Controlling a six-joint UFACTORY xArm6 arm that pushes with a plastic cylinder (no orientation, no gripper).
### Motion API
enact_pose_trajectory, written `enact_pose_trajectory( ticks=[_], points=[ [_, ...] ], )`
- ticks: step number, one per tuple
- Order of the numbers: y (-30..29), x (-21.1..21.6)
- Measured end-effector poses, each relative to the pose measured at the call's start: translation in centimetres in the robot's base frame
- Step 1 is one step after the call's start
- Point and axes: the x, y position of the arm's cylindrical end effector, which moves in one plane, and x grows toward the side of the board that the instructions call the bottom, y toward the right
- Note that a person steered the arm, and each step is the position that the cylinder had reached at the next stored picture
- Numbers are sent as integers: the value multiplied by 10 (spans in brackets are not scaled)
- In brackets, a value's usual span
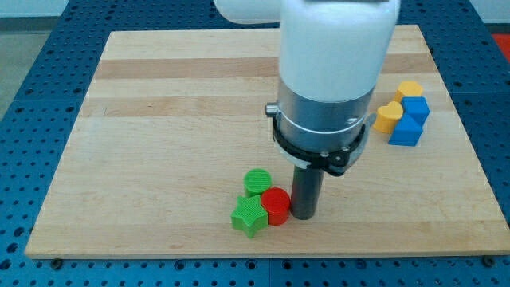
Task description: Move the red star closer to the green circle
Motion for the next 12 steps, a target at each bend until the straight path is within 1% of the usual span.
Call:
enact_pose_trajectory(
  ticks=[1,2,3,5,6,7,9,10,12],
  points=[
    [7,-1],
    [35,-13],
    [40,-39],
    [31,-114],
    [7,-142],
    [-30,-157],
    [-27,-222],
    [-1,-241],
    [71,-249]
  ],
)
